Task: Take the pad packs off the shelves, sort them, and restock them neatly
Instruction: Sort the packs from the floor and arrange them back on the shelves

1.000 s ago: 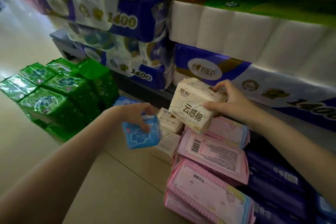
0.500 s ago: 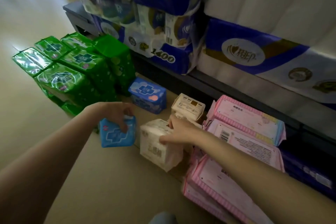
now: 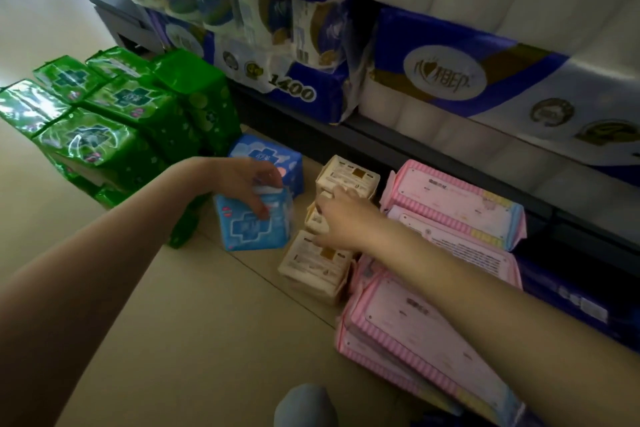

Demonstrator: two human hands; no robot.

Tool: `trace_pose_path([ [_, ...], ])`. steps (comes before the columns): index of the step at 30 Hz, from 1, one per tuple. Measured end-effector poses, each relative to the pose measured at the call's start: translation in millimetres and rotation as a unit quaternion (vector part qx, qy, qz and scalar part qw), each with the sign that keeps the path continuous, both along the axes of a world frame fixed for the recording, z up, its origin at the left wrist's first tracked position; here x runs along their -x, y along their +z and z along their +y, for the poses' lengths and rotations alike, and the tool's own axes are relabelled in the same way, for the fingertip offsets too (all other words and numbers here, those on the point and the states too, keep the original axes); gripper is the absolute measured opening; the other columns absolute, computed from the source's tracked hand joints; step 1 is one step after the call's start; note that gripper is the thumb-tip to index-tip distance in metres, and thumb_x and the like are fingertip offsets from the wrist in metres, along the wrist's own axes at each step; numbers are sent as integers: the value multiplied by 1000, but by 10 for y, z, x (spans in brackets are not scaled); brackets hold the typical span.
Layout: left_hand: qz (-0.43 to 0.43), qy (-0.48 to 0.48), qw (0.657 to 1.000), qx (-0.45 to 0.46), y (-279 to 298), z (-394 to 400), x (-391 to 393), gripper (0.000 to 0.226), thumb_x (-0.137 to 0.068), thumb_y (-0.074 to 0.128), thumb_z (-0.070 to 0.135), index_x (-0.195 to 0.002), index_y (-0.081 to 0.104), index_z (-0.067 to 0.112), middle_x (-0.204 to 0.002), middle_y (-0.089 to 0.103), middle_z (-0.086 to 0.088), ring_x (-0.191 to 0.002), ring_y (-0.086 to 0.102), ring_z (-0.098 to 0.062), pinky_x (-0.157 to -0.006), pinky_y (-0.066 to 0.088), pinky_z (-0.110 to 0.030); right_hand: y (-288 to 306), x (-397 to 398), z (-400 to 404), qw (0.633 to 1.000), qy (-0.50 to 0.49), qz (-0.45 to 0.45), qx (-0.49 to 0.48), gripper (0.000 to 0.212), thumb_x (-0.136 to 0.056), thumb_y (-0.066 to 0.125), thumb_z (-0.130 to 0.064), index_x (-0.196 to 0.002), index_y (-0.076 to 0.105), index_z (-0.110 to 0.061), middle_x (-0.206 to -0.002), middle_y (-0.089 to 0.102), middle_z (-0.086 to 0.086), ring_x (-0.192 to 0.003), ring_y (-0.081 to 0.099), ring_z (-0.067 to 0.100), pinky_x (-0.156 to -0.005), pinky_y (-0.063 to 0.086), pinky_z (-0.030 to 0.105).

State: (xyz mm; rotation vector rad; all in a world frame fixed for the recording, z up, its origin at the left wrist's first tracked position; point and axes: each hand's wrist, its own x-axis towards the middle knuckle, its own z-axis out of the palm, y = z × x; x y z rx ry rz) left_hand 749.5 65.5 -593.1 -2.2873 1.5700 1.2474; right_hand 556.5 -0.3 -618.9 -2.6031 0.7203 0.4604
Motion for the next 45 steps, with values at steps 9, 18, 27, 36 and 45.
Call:
trace_pose_path([
  [9,234,-53,956,169,966,-1006,1754,63,-50,82,46,-104,58,22,-95,69,2,-82,68,-9,-67,55,-22,1164,1668,-627,896,-232,-263,-271,39,-78,74,-9,-107,48,-11,-93,59,-8,-76,61,-9,-72,52,13],
  [18,164,-292,931,147,672,-1510,3905,33,-83,68,23,-112,57,11,-108,64,-5,-98,59,-18,-84,47,-21,948,4360,-623,770,-509,-264,-279,38,-78,70,-6,-108,52,-20,-100,66,2,-81,64,11,-72,54,24],
  [27,314,-259,913,-26,281,-1531,4961,51,-72,78,18,-113,48,21,-126,58,-7,-106,58,-12,-95,47,-33,597,5204,-526,634,-530,-416,-380,47,-79,59,6,-120,48,-13,-94,67,5,-80,65,11,-71,55,19],
  [36,219,-409,880,96,65,-1768,6089,85,-39,78,46,-115,47,22,-100,57,10,-87,54,-4,-80,45,-15,292,5988,-391,757,-551,-324,-135,67,-72,79,-11,-129,43,-18,-111,54,-1,-95,55,9,-81,47,17],
  [45,83,-560,809,157,-424,-1390,7449,61,-88,58,16,-142,31,14,-143,38,-11,-127,43,-26,-100,35,-28,261,7565,-9,720,-648,105,224,75,-72,77,-22,-133,36,-14,-135,34,15,-121,35,39,-95,37,43],
])
